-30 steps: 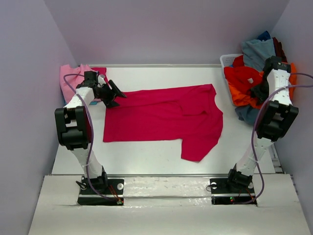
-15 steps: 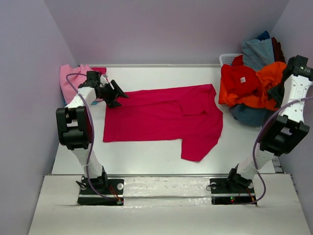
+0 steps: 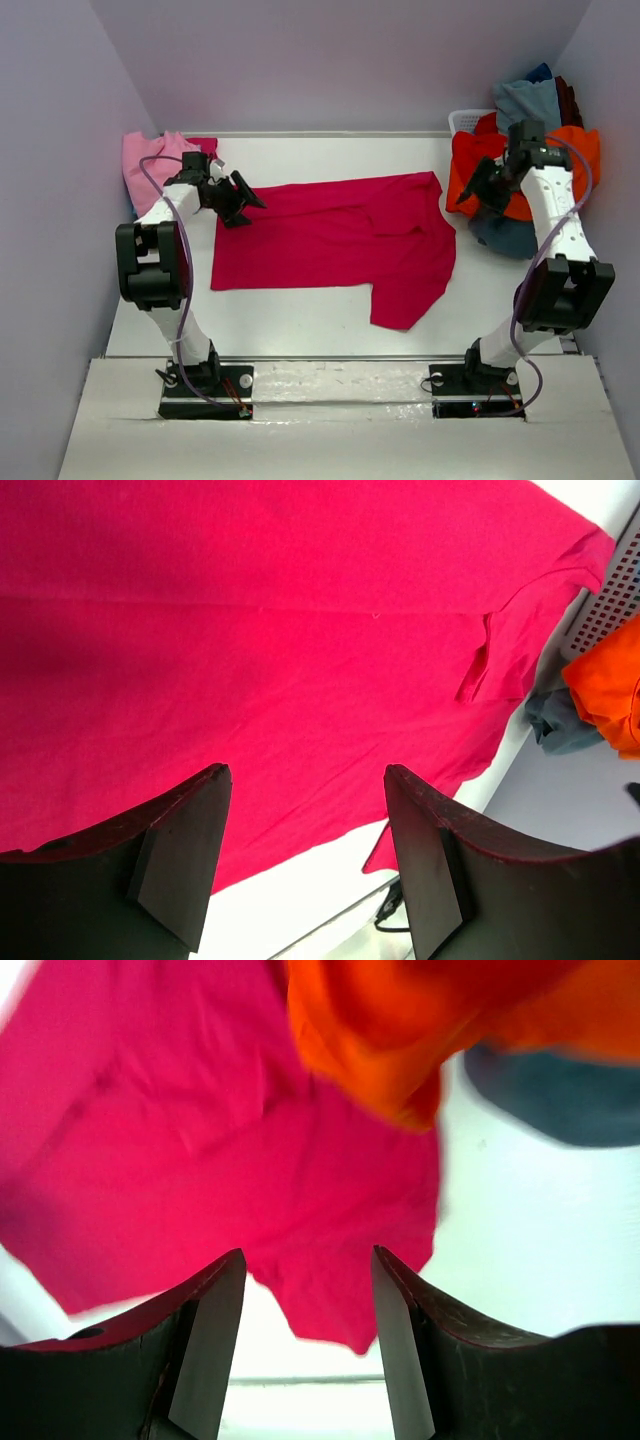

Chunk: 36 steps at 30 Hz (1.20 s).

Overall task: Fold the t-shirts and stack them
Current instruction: Fold the tshirt

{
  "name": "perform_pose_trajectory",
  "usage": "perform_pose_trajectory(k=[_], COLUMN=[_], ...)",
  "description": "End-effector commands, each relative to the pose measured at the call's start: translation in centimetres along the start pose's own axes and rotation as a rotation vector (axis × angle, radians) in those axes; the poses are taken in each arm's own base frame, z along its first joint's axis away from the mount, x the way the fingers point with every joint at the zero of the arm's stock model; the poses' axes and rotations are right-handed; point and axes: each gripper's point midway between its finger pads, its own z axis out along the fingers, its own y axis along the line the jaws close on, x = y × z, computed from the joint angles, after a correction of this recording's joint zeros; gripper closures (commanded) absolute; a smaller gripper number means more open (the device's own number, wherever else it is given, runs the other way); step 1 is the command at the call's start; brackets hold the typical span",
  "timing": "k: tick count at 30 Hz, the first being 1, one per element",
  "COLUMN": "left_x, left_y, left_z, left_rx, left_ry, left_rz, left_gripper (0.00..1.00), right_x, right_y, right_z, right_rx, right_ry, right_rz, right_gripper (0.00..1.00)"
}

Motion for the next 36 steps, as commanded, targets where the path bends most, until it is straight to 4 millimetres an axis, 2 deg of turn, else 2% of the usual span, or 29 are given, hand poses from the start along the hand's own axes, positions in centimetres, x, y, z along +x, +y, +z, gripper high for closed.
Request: perform_pose_trajectory(k=[1,4,5,6,7,8,13,14,16,19,21,25,29,33,36], left_x=[0.9,1.6,2.2,2.4,2.6,3.0,3.9,4.2,4.4,4.8,4.7,4.5,4.1,3.9,3.6], left_y=[-0.7,-0.5,0.1,-0.1,0.2,0.5,1.1,1.4,1.7,2.1,2.1,2.0,1.8,1.7,1.6], left_z=[-1.9,-2.7,-2.6,-3.1,-3.2,-3.2,-3.8,-3.9,-3.9,-3.7,-3.6,-3.5,-3.5,-3.3,-3.2], left_rx=[0.008,0.0,-0.013,-0.011,-0.02,-0.025,-0.044,-0.054,-0.062,-0.069,-0.068,-0.065,-0.064,-0.063,-0.059], left_ry=[-0.037,-0.06,-0.055,-0.068,-0.076,-0.074,-0.084,-0.086,-0.085,-0.079,-0.085,-0.086,-0.088,-0.087,-0.087], left_rz=[0.036,0.034,0.022,0.02,0.017,0.009,-0.004,-0.005,-0.01,-0.02,-0.023,-0.03,-0.027,-0.028,-0.025], left_gripper=[0.26,0.26,0.26,0.26,0.26,0.26,0.26,0.26,0.26,0.26,0.26,0.26,0.26,0.26,0.26], right_x=[4.4,7.6,8.3,9.3,9.8,10.2,12.9,14.4,15.1,17.7,20.4,23.6,26.9,29.0,29.7], right_y=[1.3,0.8,0.6,0.1,-0.1,-0.3,-0.7,-0.5,-0.9,-1.8,-1.9,-3.4,-3.3,-4.3,-4.4], right_z=[2.2,3.2,3.5,3.7,3.9,4.1,4.8,4.9,5.0,5.4,5.3,5.0,4.0,4.0,4.4], right_rx=[-0.095,-0.084,-0.077,-0.072,-0.075,-0.074,-0.092,-0.098,-0.078,-0.076,-0.087,-0.06,-0.088,-0.062,-0.067], right_ry=[0.103,0.152,0.164,0.189,0.199,0.205,0.294,0.331,0.345,0.416,0.483,0.544,0.618,0.654,0.667], right_rz=[-0.063,-0.084,-0.088,-0.082,-0.082,-0.084,-0.078,-0.096,-0.104,-0.09,-0.105,-0.1,-0.086,-0.08,-0.068], right_gripper=[0.4,0.33,0.33,0.35,0.41,0.43,0.45,0.46,0.46,0.47,0.48,0.49,0.49,0.49,0.49])
